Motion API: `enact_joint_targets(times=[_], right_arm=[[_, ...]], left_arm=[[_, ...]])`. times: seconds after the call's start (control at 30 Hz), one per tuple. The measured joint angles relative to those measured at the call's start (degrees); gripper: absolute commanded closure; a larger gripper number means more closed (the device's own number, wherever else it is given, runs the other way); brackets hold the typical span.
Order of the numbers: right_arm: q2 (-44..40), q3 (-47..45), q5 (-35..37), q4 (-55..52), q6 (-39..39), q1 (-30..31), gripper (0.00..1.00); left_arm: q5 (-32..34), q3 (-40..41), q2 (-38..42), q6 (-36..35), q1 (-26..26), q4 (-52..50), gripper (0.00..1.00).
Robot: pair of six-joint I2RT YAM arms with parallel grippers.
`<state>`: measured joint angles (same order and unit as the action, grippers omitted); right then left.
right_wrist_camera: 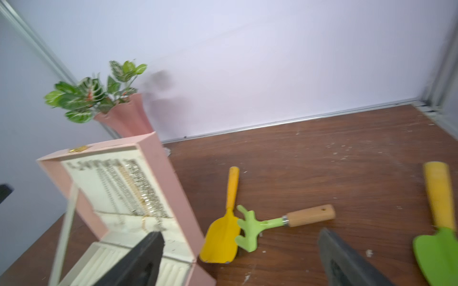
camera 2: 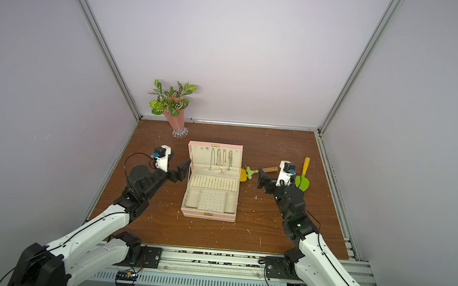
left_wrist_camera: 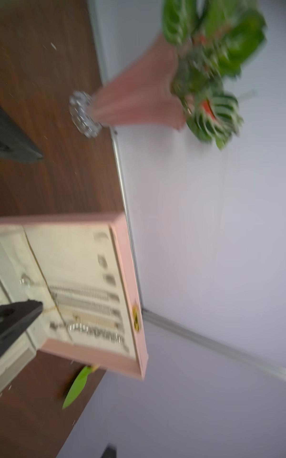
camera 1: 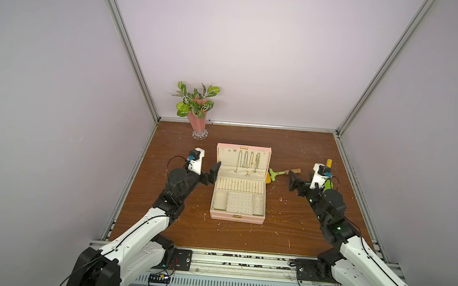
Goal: Put jewelry chain into jewelry box
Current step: Reset both arms
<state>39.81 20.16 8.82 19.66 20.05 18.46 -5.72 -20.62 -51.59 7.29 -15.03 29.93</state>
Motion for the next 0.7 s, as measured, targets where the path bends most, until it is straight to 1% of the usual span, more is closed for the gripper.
enact_joint_targets(times=[0.1, 0.17, 0.23, 0.33, 0.47, 0.6, 0.7], right_arm=[[-1.7, -3.3, -2.5, 1.0, -0.6, -8.5, 0.01], [-1.5, -5.5, -3.7, 2.5, -0.8, -13.3, 0.01], [-0.4, -8.0, -3.8, 5.1, -1.5, -16.4, 0.01], [2.3, -13.0, -3.3, 12.4, -4.2, -17.4, 0.01], [9.9, -18.4, -1.1, 24.2, -8.0, -17.4, 0.01], [19.8, -19.0, -1.6, 33.9, -11.6, -17.4, 0.01], [27.1, -18.5, -2.7, 41.1, -13.6, -17.4, 0.01]], left_arm=[[3.4, 4.6, 2.8, 2.3, 6.1, -0.8, 0.04], [5.8, 6.5, 3.5, 2.8, 8.3, -0.2, 0.01], [7.9, 7.7, 3.0, 2.4, 9.2, 1.5, 0.01], [10.2, 9.6, -0.9, 0.4, 9.7, 7.4, 0.01], [12.1, 13.9, -9.4, -3.2, 9.8, 19.3, 0.01], [12.8, 15.9, -18.6, -6.1, 10.5, 28.3, 0.01], [11.0, 15.4, -24.2, -6.7, 12.0, 35.0, 0.01]])
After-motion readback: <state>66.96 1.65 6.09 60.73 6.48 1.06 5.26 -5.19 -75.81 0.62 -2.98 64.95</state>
